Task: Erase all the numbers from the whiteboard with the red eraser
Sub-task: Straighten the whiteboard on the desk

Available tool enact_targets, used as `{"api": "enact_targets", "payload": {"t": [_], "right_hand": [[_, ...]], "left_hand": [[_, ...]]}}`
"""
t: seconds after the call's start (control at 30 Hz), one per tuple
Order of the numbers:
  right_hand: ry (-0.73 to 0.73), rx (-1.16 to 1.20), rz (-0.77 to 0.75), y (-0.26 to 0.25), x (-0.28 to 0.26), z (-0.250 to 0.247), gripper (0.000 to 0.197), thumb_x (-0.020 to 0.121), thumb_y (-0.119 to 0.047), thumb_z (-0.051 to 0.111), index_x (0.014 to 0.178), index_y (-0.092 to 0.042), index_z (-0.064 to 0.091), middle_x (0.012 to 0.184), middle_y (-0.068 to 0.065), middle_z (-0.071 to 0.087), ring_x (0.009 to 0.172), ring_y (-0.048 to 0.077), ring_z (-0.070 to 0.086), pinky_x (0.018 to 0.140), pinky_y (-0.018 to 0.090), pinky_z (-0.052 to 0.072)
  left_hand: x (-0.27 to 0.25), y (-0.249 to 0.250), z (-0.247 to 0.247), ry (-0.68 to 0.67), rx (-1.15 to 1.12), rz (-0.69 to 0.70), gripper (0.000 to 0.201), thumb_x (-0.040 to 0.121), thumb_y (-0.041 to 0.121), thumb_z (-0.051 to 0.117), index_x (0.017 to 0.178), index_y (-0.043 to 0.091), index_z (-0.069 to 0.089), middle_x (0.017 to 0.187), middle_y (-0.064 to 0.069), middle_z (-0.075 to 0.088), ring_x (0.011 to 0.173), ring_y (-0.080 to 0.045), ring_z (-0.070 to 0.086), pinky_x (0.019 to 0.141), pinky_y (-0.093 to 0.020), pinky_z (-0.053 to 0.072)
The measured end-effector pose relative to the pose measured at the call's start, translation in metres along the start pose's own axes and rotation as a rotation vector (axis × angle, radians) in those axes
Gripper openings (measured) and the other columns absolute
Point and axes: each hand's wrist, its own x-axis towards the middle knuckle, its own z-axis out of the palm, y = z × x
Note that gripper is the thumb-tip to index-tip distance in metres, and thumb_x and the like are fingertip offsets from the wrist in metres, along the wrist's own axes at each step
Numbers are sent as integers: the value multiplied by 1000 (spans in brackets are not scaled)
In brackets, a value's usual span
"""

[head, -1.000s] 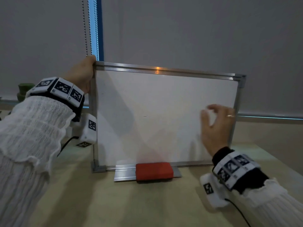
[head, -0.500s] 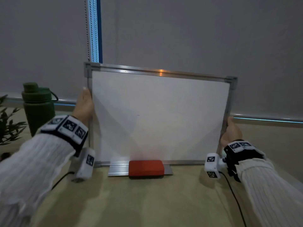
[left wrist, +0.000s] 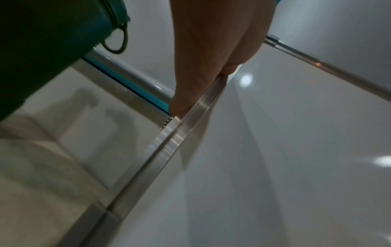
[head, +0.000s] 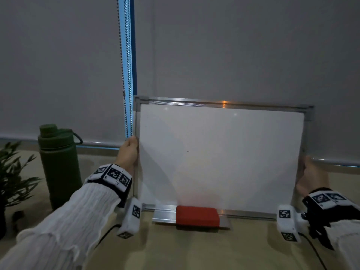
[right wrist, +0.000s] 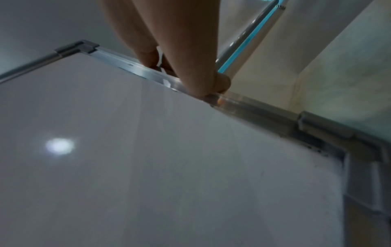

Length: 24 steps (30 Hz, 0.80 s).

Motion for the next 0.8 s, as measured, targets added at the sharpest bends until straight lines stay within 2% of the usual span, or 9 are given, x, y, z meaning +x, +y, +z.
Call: {"api": "enact_targets", "payload": {"t": [0.13, 0.2, 0.27, 0.33, 0.43, 0.57, 0.63, 0.73, 0.8], "right_hand": [[33, 13, 52, 13, 26, 14, 35, 101, -35, 29, 71, -21, 42, 27, -30, 39, 30, -18, 40, 54, 2, 35], [27, 15, 64, 13, 30, 21, 43, 102, -32, 28, 105, 0, 56, 37, -22, 45, 30, -19, 38, 46, -1, 32], [47, 86, 56, 11, 34, 26, 52, 101, -35, 29, 132, 5, 42, 72, -4, 48, 32, -15, 40, 35, -1, 28], [69, 90, 35, 10, 36, 29, 53, 100, -34, 31, 134, 6, 40, 96, 3, 41, 44, -10, 45, 36, -2, 28], [137, 159, 3, 8, 39, 29, 41, 97, -24, 45, 130, 0, 50, 92, 1, 52, 63, -3, 49, 47, 0, 34], [229, 133, 76, 4, 45, 29, 28, 90, -15, 55, 114, -3, 64, 92, 6, 56, 79, 11, 52, 74, 18, 44], [167, 55, 176, 2, 45, 30, 15, 92, -18, 48, 94, -14, 63, 95, 5, 50, 86, 15, 45, 59, 8, 41], [123, 2, 270, 7, 38, 27, 29, 97, -20, 40, 114, -6, 58, 100, 5, 49, 88, 12, 40, 37, 0, 29], [99, -94, 261, 6, 27, 25, 38, 97, -17, 39, 128, 0, 52, 118, 11, 57, 93, 11, 43, 49, -4, 34]], "left_hand": [[20, 2, 13, 23, -90, -51, 27, 95, 30, 40, 82, 12, 56, 71, -2, 56, 68, -15, 54, 62, -27, 45], [23, 5, 17, 23, -95, -54, 27, 95, 29, 42, 75, 16, 54, 58, 5, 58, 57, -8, 53, 54, -21, 45], [31, 5, 18, 22, -98, -67, 31, 96, 27, 42, 67, 19, 51, 42, 13, 58, 46, -2, 54, 44, -14, 44], [35, 6, 19, 8, -112, -67, 26, 96, 24, 43, 76, 18, 58, 60, 11, 69, 63, -4, 63, 62, -16, 54], [32, 10, 22, 28, -133, -101, 32, 96, 21, 43, 122, 9, 57, 117, -9, 66, 116, -22, 58, 97, -26, 45], [30, 18, 26, 47, -77, -80, 40, 95, 13, 44, 132, 23, 51, 130, -4, 60, 105, -15, 62, 89, -20, 47], [29, 22, 26, 29, -30, -64, 43, 94, 7, 41, 132, 24, 52, 122, 1, 62, 77, -6, 59, 67, -7, 46], [19, 26, 26, 25, 20, -77, 50, 90, -4, 39, 133, 20, 51, 130, -1, 59, 104, -14, 61, 94, -18, 44], [10, 26, 27, 39, 46, -76, 54, 88, -7, 40, 134, 18, 50, 131, 1, 58, 117, -16, 56, 103, -24, 41]]}}
